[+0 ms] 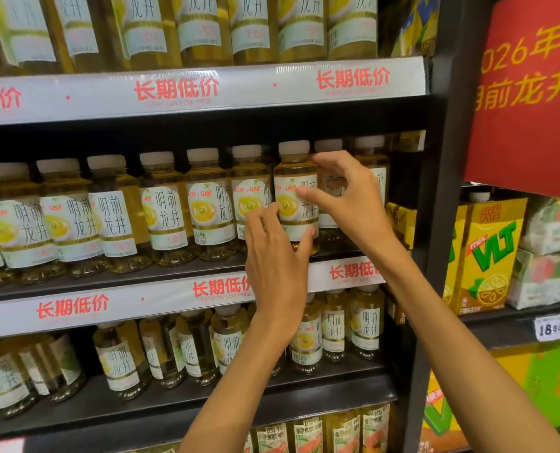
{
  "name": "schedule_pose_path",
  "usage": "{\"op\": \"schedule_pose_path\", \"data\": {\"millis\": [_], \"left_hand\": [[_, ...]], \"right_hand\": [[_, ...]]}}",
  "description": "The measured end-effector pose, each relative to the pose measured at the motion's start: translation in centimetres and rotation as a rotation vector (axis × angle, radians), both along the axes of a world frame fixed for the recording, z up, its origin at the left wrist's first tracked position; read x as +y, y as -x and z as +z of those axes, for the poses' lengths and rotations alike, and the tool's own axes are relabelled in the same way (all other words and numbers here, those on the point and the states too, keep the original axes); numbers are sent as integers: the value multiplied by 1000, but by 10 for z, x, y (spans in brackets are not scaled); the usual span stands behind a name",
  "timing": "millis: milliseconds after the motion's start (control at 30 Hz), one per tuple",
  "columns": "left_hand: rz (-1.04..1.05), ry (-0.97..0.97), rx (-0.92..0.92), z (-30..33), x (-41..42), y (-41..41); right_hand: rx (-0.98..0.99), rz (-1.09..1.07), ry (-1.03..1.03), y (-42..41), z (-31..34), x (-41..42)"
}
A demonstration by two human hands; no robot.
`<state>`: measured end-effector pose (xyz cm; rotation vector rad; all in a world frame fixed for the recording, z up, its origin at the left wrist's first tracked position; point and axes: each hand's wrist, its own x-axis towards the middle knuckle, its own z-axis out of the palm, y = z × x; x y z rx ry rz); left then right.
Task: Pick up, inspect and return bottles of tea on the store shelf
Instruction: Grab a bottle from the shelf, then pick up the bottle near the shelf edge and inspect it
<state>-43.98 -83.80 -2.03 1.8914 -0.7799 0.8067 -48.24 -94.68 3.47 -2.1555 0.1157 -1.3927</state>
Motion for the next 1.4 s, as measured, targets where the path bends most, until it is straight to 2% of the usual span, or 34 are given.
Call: {"op": "schedule_pose_path", "data": {"millis": [467,567,667,833,933,1067,1233,1400], "left_hand": [[47,-85,16,6,-8,-3],[7,-61,8,7,-7,-2],[-4,-57,-42,9,-7,2],[-63,-70,-61,10,-13,8],[-81,-71,-54,8,-15,8],[-117,-55,-50,5,-13,6],[-195,-53,-23,2,-12,4],[-298,-55,10,-1,-10,5]], "right_hand": [[116,-215,69,-20,2,-5],[-3,-202,73,-13,6,-5],[-95,-385,117,-7,15,-9],[193,-611,260,-13,24,-15],[164,-617,282,-14,21,-18],[14,-513,253,-8,14,-19],[-220,-76,109,6,-1,-8],[-152,43,33,16,-10,3]]}}
